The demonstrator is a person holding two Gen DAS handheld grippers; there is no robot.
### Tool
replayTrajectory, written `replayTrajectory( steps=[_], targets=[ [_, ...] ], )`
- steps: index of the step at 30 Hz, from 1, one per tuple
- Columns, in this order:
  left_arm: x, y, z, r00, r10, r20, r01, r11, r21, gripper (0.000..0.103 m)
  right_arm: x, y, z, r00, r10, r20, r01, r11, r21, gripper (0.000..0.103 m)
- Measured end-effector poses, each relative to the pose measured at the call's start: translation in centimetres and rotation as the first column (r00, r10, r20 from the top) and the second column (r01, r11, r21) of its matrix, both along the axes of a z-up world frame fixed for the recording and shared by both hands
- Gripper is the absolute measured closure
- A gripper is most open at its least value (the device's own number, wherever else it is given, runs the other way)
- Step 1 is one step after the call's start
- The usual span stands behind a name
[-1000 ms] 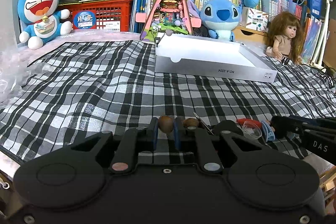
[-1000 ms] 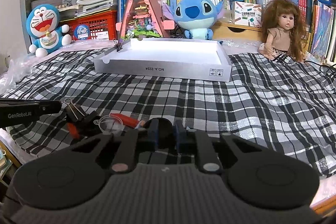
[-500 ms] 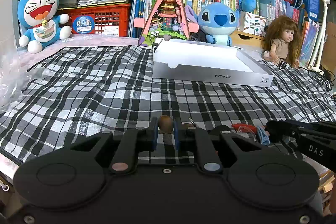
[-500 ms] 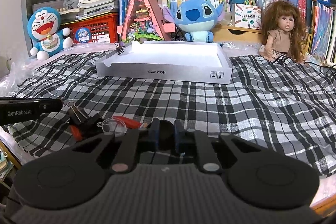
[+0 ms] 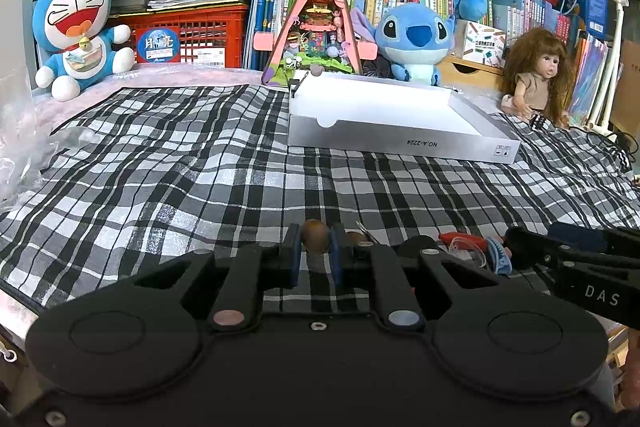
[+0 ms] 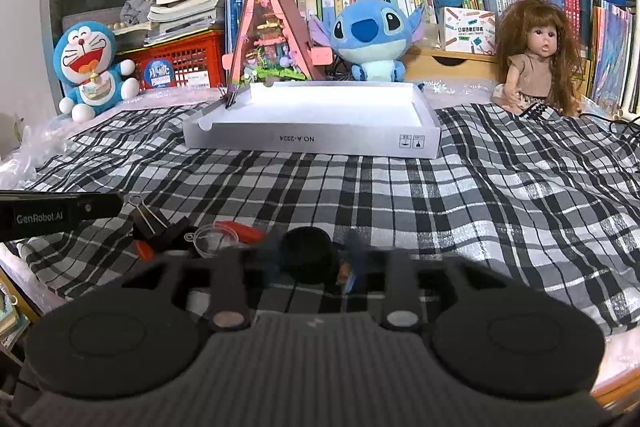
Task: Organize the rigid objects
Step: 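Carry the ball and the puck in both tools over the white box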
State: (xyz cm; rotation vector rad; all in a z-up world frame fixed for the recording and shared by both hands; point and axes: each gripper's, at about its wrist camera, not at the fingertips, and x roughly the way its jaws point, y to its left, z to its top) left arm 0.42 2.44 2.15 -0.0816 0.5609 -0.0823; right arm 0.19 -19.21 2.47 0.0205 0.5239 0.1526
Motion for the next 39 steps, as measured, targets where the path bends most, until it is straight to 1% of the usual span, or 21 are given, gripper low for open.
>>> replayTrajectory(
  steps=[2,7,9,10,11,12,15,22,28,31,34,36,39],
  targets=[
    [0.0,-0.1,-0.1,1.000,0.001,-0.002,-0.001,1.000,0.001,0.089,0.0,0.2,0.0,1.000,0.005,0.003,-0.005,1.000,-0.013,0.038],
    [-0.1,0.0,-0.3,1.000,0.005,-0.009,-0.005,1.000,0.001,0.089,0.2,1.4,-0.5,1.000,0.023,-0.003,-0.023,0.996,-0.089,0.038],
    [-0.1,0.1,-0.3,1.000,0.006,-0.010,-0.006,1.000,0.000,0.089,0.1,1.7,-0.6,1.000,0.028,0.003,-0.028,0.994,-0.104,0.049],
    [-0.1,0.2,-0.3,1.000,0.007,-0.009,-0.007,1.000,-0.001,0.089,0.1,1.8,-0.5,1.000,0.028,0.003,-0.028,0.994,-0.106,0.059],
    [-0.2,0.2,-0.3,1.000,0.009,-0.009,-0.009,1.000,-0.004,0.089,0.2,1.9,-0.5,1.000,0.027,0.003,-0.027,0.993,-0.112,0.062],
    [-0.1,0.3,-0.2,1.000,0.010,-0.008,-0.010,1.000,-0.006,0.089,0.2,1.9,-0.5,1.000,0.030,0.002,-0.030,0.993,-0.115,0.065],
    [-0.2,0.4,-0.2,1.000,0.011,-0.004,-0.011,1.000,-0.010,0.089,0.3,2.0,-0.4,0.999,0.032,0.001,-0.031,0.993,-0.118,0.066],
    [0.1,0.5,0.3,1.000,0.008,0.003,-0.008,1.000,-0.012,0.089,0.5,1.4,0.1,1.000,0.028,0.000,-0.028,0.996,-0.084,0.067],
    [1.5,0.4,1.5,1.000,-0.016,0.009,0.016,1.000,-0.016,0.089,1.8,0.4,1.2,1.000,0.016,-0.010,-0.017,1.000,-0.018,0.067],
    [2.8,0.4,2.4,0.999,-0.038,0.002,0.038,0.999,-0.037,0.089,2.9,-0.1,2.1,1.000,0.012,-0.016,-0.012,1.000,0.012,0.067],
    [4.7,0.4,3.7,0.998,-0.062,-0.012,0.061,0.996,-0.070,0.089,4.6,-0.8,3.1,0.999,0.015,-0.042,-0.013,0.998,0.055,0.066],
    [6.1,0.2,4.7,0.997,-0.074,-0.012,0.073,0.995,-0.075,0.089,6.1,-1.4,3.9,0.997,0.015,-0.069,-0.009,0.995,0.095,0.066],
    [8.2,-0.4,6.0,0.996,-0.090,-0.008,0.089,0.994,-0.056,0.089,8.4,-2.3,5.1,0.995,0.010,-0.101,0.004,0.990,0.140,0.066]
  ],
)
